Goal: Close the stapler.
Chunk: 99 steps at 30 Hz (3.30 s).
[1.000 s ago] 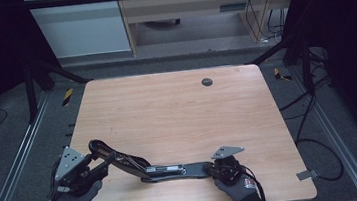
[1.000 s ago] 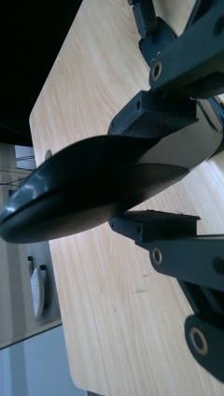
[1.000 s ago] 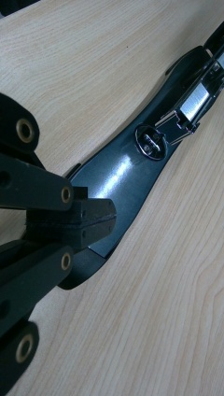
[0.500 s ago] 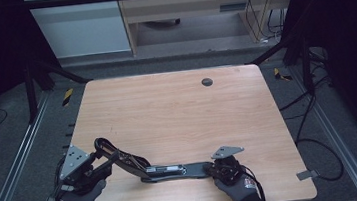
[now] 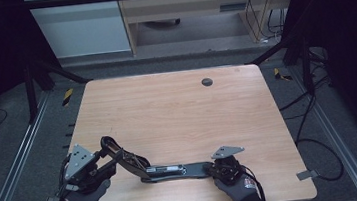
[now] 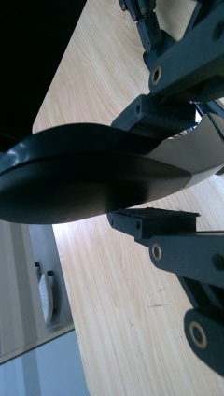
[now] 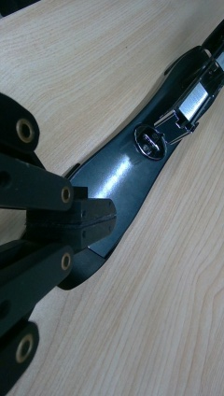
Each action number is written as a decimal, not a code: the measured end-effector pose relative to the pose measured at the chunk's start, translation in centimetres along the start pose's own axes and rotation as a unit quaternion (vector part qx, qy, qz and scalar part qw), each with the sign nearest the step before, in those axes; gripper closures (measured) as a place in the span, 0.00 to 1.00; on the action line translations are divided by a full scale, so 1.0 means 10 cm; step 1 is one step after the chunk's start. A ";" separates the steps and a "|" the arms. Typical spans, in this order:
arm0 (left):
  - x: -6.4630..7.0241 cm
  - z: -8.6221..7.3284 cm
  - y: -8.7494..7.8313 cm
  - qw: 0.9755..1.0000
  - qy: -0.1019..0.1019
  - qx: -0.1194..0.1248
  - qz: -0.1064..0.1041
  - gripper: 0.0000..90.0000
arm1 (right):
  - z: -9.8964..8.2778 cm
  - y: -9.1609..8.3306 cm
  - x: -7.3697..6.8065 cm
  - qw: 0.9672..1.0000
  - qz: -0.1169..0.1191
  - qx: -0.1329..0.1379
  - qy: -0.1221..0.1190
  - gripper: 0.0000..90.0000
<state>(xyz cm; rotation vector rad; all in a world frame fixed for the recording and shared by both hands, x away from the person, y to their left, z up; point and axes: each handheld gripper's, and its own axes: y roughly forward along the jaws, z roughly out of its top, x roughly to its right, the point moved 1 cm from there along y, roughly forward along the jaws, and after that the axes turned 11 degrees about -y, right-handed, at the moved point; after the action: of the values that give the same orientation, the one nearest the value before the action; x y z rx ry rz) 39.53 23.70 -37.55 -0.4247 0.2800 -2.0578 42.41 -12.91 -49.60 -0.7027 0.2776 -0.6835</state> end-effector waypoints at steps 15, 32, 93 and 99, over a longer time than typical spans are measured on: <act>0.09 0.03 0.03 1.000 0.013 -0.002 -0.003 0.65 | 0.00 0.00 0.00 1.000 0.001 0.001 0.002 1.00; 0.22 0.05 0.09 0.999 0.032 -0.002 -0.003 0.65 | 0.00 0.00 0.01 1.000 0.002 0.001 0.000 1.00; 0.52 0.06 0.22 0.996 0.083 -0.003 0.011 0.65 | 0.00 0.01 0.00 1.000 0.003 0.002 0.002 1.00; 0.55 0.06 0.24 0.996 0.089 -0.003 0.010 0.65 | 0.00 0.01 0.00 1.000 0.003 0.003 0.002 1.00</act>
<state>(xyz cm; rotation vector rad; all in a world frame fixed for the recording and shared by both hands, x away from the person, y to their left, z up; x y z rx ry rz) 39.11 17.71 -36.85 -0.2412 0.3950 -2.0777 42.49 -12.89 -49.66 -0.6946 0.2810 -0.6796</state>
